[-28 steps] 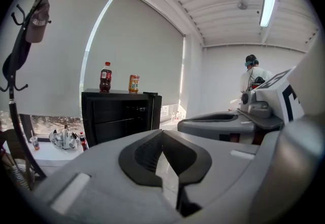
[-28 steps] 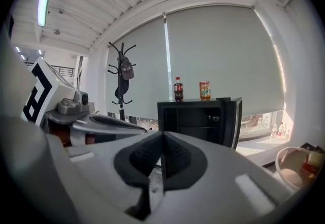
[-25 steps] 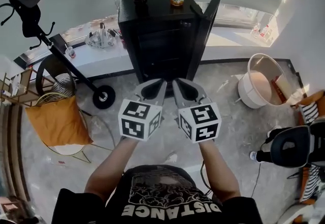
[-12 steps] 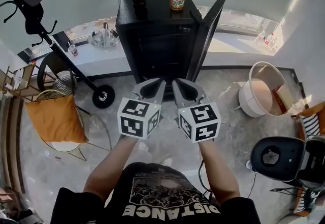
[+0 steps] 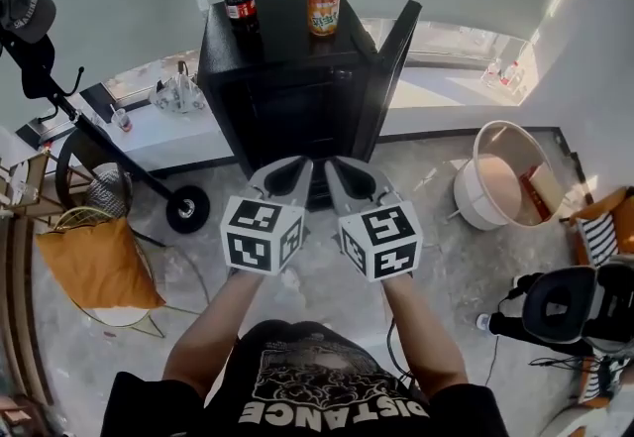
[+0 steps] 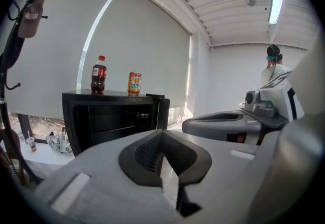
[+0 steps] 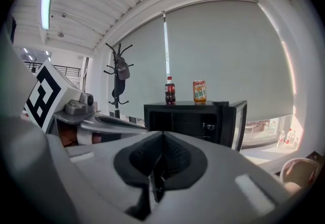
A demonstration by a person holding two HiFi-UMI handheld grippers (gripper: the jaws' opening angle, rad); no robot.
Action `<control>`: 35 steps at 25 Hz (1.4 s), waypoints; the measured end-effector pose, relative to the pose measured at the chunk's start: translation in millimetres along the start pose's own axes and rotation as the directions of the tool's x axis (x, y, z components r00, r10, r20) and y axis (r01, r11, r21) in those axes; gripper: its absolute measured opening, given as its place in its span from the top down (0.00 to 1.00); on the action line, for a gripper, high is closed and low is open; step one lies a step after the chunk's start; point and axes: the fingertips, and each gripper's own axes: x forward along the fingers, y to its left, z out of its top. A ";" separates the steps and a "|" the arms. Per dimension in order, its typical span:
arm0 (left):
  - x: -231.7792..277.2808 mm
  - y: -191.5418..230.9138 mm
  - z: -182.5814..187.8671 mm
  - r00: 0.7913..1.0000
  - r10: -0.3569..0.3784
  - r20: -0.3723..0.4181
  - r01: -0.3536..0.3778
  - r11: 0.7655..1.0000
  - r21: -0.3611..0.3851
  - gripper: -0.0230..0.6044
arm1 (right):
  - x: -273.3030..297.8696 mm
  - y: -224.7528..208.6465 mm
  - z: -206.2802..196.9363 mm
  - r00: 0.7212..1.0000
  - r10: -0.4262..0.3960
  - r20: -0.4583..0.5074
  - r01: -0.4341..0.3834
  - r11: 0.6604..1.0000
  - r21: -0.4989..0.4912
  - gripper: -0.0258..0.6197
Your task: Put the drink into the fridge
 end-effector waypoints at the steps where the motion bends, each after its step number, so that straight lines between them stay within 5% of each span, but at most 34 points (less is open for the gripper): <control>1: 6.2 5.8 3.6 1.000 -0.003 0.001 0.003 1.000 0.002 0.96 | 7.5 -3.8 3.4 1.000 -0.001 0.001 0.001 1.000 -0.004 0.96; 15: 85.1 84.9 74.5 0.995 -0.093 0.026 0.093 0.996 0.018 0.96 | 103.4 -58.9 70.2 0.998 -0.040 0.039 0.041 0.999 -0.034 0.96; 25: 114.5 97.5 113.6 0.983 -0.173 0.056 0.169 0.984 0.059 0.96 | 137.1 -83.5 117.8 0.998 -0.008 0.062 0.011 0.999 -0.044 0.96; 35: 149.6 106.2 129.9 0.995 -0.061 0.080 0.059 0.998 0.029 0.96 | 151.7 -119.8 156.1 0.985 0.158 0.069 -0.147 0.979 -0.139 0.96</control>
